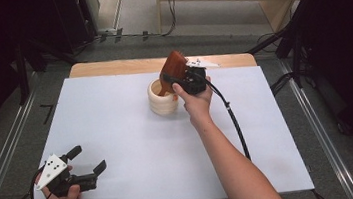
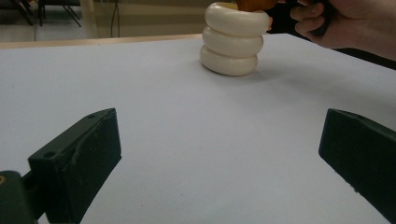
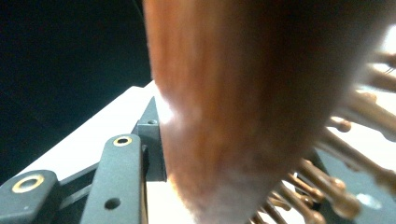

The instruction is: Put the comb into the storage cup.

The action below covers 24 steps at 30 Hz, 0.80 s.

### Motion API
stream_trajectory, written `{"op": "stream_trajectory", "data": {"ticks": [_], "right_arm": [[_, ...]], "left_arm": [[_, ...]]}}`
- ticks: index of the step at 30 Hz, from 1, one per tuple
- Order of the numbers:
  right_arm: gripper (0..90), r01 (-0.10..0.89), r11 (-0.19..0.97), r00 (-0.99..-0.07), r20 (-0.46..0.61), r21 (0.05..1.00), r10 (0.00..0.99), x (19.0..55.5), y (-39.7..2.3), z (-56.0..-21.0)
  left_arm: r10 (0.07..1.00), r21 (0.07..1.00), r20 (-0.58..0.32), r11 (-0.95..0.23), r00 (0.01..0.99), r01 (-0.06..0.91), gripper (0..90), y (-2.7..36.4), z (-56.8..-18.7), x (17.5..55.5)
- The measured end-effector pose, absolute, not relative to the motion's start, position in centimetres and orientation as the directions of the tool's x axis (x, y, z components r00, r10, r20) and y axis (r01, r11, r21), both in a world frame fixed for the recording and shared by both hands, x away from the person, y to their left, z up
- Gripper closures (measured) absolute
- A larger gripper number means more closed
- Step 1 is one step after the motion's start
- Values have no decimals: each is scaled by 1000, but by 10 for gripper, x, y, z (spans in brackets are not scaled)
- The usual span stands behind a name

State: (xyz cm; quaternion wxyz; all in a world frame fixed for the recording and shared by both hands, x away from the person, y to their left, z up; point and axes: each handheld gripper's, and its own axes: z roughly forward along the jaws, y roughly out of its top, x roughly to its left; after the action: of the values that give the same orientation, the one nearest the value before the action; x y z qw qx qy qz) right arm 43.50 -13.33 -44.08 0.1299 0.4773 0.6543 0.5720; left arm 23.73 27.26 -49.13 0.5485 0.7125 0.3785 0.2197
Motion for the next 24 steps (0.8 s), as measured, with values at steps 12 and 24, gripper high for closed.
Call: {"op": "stream_trajectory", "data": {"ticks": [12,24], "right_arm": [[464,509,-163,-465,429,845,774,441,-139,-445],[350,530,-169,-445,442,831,779,444,-150,-445]], "left_arm": [[780,948,-99,-116,618,298,0,272,-491,237],[780,947,-100,-116,618,299,0,272,-491,238]]}}
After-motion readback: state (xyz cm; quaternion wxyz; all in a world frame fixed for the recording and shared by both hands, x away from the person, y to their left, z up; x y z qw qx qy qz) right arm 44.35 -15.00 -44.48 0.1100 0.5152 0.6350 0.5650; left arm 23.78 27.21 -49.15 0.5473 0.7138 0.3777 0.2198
